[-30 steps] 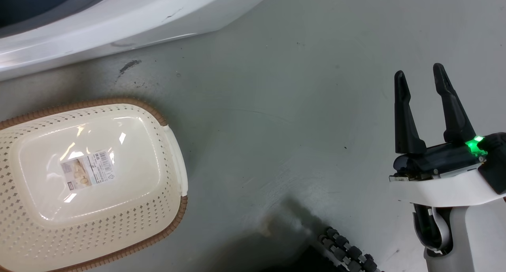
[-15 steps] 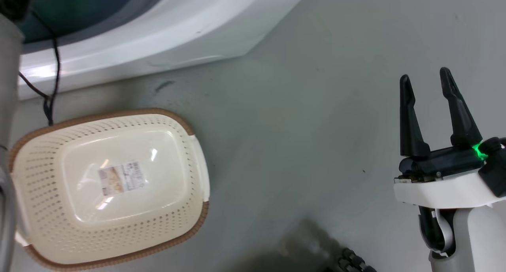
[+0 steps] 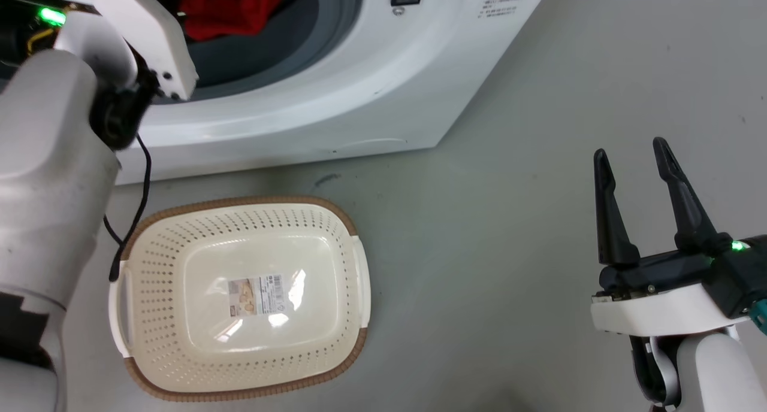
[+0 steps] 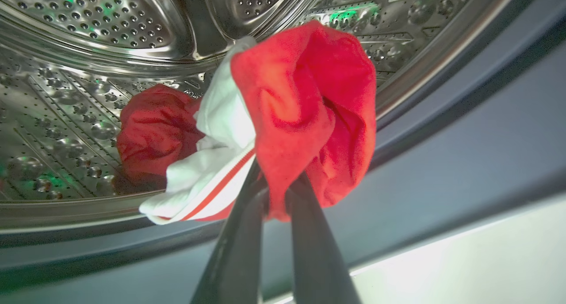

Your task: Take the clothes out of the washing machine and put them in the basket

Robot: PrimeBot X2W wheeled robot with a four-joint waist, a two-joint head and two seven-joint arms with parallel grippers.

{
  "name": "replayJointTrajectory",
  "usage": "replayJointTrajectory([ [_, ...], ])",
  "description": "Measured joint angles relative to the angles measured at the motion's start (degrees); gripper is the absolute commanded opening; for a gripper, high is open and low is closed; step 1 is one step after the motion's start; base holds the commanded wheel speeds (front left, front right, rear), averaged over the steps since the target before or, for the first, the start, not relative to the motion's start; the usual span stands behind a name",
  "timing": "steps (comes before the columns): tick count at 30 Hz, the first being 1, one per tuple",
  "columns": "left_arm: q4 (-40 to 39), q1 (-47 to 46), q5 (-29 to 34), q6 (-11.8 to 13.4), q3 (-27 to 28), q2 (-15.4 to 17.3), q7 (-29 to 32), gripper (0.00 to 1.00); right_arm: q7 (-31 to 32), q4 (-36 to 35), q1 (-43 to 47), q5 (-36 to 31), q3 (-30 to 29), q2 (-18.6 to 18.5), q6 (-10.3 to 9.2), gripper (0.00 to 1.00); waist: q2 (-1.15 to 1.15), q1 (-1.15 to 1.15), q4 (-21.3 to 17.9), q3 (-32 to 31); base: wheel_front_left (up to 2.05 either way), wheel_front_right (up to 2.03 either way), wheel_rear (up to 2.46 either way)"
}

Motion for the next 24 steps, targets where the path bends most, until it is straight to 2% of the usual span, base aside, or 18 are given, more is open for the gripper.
replayJointTrajectory([
  [13,-7.87,12.99,-2.52,0.10,-3.80,0.89,-10.40,0.00,0.00,1.21,5.92,-1.05,-0.46,0.00,0.00,1.00,0.00,0.00,2.31,-9.56,0.00,0.00,0.00],
  [18,-12.23,18.33,-1.83,1.75,-4.34,0.90,-14.79,0.00,0.00,1.37,7.47,-1.60,-0.90,-0.01,0.00,1.00,0.00,-0.01,3.40,-13.22,0.00,0.00,0.00],
  [24,-20.09,23.64,-0.85,5.04,-3.80,2.54,-18.39,0.00,0.00,1.45,9.95,-2.10,-1.35,-0.01,0.00,1.00,0.00,-0.01,4.89,-17.29,0.00,0.00,0.00],
])
